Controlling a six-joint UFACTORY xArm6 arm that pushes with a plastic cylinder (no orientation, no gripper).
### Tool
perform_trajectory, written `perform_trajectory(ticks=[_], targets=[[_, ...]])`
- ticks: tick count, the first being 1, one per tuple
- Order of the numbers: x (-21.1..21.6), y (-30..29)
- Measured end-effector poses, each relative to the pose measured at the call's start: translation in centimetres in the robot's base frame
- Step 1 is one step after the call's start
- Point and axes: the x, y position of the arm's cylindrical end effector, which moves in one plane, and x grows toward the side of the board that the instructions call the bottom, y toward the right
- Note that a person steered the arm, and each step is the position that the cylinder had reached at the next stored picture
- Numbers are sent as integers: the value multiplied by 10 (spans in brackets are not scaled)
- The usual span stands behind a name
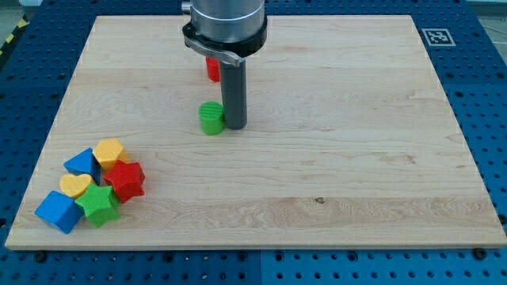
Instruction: Push the green circle into yellow hexagon
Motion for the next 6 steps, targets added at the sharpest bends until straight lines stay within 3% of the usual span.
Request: perform_trajectory(ticks=[2,3,6], targets=[[-15,72],[-27,70],[-9,-33]])
